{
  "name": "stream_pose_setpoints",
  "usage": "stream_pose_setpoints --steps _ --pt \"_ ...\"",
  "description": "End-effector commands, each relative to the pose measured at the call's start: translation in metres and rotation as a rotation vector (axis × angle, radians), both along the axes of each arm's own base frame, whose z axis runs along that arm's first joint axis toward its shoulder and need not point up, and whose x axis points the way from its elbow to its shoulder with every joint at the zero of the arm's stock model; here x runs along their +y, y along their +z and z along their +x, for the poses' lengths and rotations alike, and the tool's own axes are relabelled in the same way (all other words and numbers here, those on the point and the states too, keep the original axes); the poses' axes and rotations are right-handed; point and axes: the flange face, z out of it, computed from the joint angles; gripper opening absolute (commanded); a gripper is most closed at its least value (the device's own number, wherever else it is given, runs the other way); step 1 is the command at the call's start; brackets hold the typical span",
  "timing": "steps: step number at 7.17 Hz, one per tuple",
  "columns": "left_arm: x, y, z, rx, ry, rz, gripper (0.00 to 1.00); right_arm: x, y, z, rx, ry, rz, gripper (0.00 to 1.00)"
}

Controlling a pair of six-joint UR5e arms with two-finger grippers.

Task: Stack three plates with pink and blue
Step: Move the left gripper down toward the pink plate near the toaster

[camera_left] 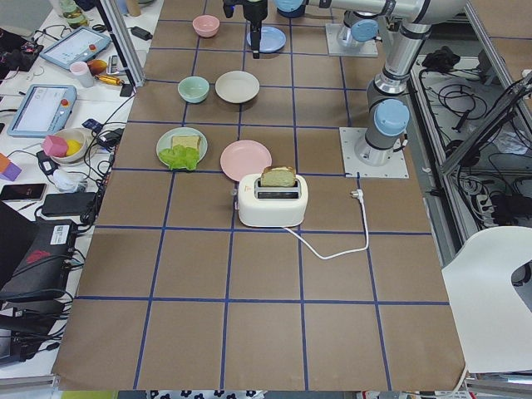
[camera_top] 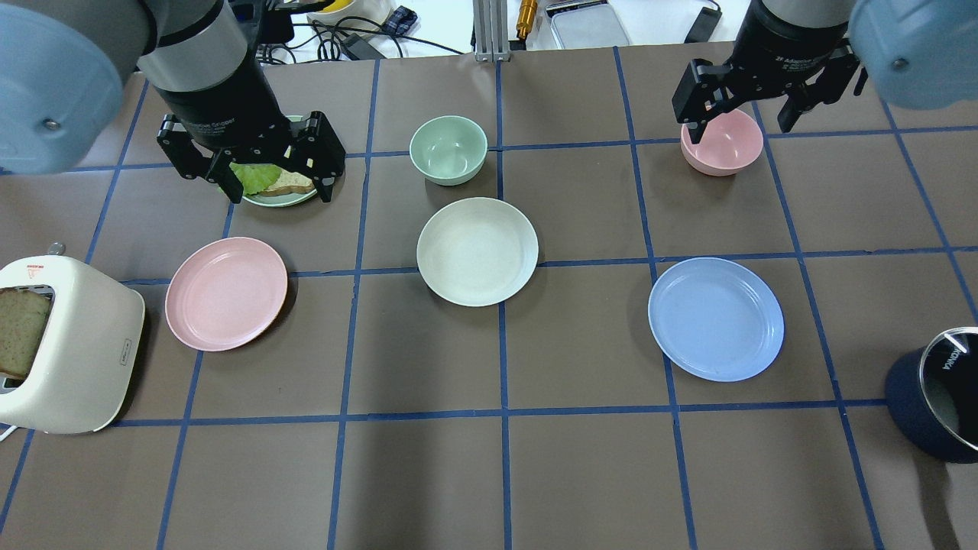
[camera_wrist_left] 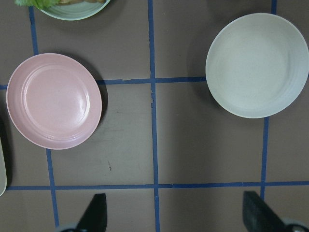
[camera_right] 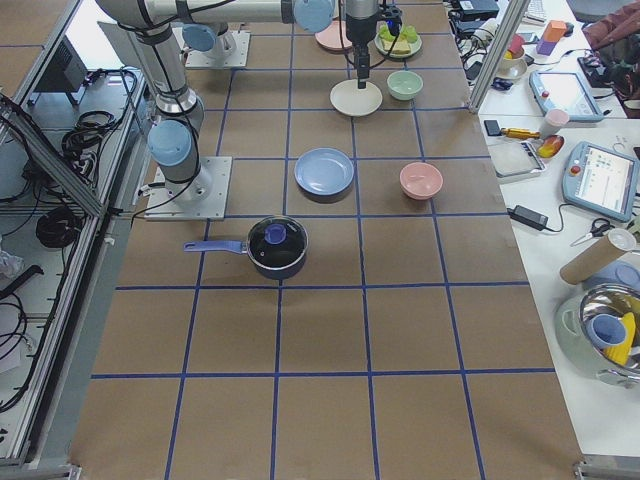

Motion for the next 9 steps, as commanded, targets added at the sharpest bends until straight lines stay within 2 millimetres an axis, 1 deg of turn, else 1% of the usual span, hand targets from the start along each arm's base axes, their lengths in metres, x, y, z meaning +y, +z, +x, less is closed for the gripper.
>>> stream_pose_setpoints --steps 1,2,3,8,9 --pt "0.001 0.0 0.0 0.001 0.0 0.006 1.0 0.0 0.0 0.0 -0.002 0.0 0.0 1.0" --pt "0.001 0.001 0.0 0.001 0.0 0.003 1.0 -0.001 0.0 0.0 -0.002 0.0 -0.002 1.0" --pt "-0.001 -0.003 -0.001 0.007 0.0 0.009 1.0 0.0 0.001 0.0 -0.002 0.0 -0.003 1.0" --pt "-0.005 -0.005 0.003 0.01 -0.033 -0.017 1.0 0.0 0.0 0.0 -0.002 0.0 0.0 1.0" --pt "-0.01 -0.011 0.008 0.017 -0.024 -0.003 1.0 0.001 0.0 0.0 -0.001 -0.001 0.004 1.0"
